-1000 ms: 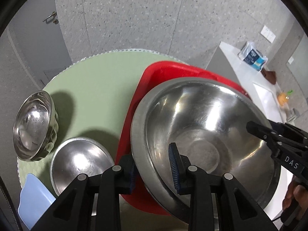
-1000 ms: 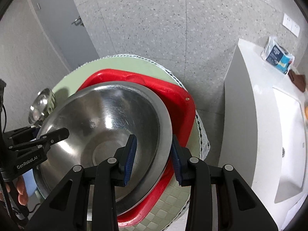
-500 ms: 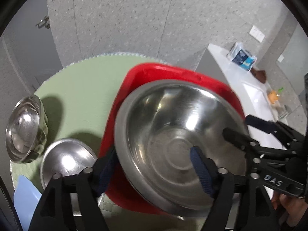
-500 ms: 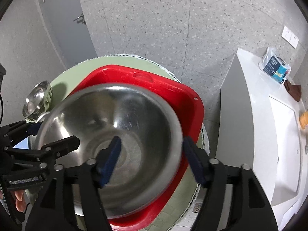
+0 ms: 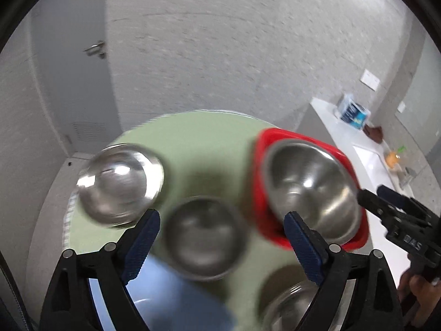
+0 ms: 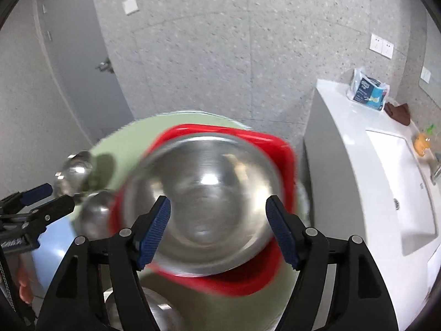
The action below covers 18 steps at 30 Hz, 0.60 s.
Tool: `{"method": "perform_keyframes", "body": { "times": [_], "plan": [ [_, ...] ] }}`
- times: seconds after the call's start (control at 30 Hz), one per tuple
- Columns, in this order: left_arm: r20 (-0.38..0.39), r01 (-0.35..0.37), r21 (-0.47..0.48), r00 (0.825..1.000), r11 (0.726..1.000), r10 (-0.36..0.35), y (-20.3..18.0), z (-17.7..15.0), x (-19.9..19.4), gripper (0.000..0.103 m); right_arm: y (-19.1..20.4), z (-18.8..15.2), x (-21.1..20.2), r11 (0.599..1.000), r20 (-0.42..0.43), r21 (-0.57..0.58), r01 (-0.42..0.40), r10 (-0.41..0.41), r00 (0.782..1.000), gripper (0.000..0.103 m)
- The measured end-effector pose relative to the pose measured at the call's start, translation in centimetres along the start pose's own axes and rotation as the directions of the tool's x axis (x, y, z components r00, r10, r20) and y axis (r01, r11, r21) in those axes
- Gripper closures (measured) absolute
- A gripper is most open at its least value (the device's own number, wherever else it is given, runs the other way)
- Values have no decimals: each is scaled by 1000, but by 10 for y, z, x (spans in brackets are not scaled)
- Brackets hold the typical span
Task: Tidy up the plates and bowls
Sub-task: 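Lower the steel bowl into the red basin and open both grippers, then grasp the edge of the light blue plate with both grippers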
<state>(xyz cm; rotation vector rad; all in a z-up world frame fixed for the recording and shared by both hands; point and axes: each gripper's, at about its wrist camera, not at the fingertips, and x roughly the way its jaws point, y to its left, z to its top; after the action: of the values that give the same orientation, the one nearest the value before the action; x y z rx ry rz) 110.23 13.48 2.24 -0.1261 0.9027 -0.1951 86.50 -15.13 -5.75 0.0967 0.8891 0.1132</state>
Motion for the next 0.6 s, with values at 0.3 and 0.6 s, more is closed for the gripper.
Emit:
{"method": "perform_keyframes", "body": {
  "times": [0.3,0.6],
  "plan": [
    [1,-71,-77,997,995,71,98,-62,-55,11,109,-32,-24,988,-46,-28,-149,148,988,28],
    [-69,-85,-115,995,990,77,171,-106,-58,13,164,-72,7,986,-175,-61,-156,143,974,28]
  ]
}}
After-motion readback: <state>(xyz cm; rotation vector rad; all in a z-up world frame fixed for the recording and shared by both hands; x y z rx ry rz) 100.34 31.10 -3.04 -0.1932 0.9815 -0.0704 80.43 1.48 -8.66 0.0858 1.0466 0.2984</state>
